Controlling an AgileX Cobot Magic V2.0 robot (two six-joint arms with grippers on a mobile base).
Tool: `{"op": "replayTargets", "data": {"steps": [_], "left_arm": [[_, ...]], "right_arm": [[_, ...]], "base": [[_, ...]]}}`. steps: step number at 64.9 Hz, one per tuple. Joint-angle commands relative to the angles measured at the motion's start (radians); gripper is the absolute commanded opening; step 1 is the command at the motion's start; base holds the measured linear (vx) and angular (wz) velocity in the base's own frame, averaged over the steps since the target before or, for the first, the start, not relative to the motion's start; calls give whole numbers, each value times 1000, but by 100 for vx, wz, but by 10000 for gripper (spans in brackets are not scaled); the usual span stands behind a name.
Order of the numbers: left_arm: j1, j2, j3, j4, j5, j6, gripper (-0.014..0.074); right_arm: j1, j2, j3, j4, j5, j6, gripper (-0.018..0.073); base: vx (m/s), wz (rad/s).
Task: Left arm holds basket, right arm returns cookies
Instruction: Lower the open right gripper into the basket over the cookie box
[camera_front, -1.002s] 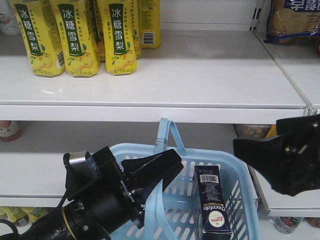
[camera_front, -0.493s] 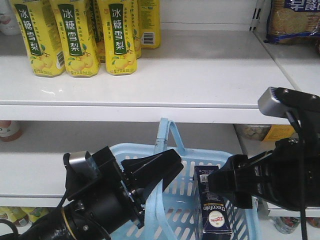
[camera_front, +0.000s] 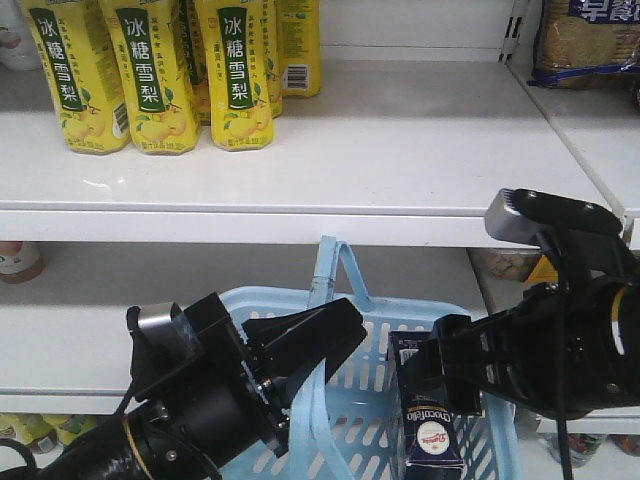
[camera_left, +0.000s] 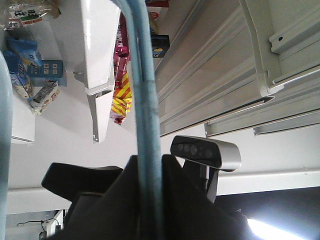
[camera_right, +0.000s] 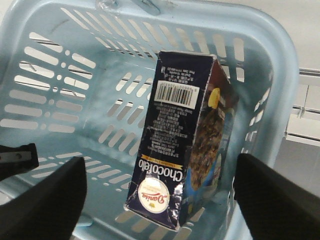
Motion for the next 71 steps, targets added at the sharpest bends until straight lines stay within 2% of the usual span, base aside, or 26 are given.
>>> {"op": "replayTargets", "data": {"steps": [1,26,39,71], "left_arm": [[5,-39,-32,-65,-286,7,-3],[5,-39,-32,-65,-286,7,-3],[5,-39,-32,-65,-286,7,-3],[5,-39,-32,-65,-286,7,-3]], "right_arm": [[2,16,-49,-3,-42,-2,570],[2,98,-53,-16,-75,-2,570],[27,134,-52,-31,-93,-5,570],[27,157,-10,-93,-135,-5,570]], "base": [[0,0],[0,0],[0,0],[0,0]]}}
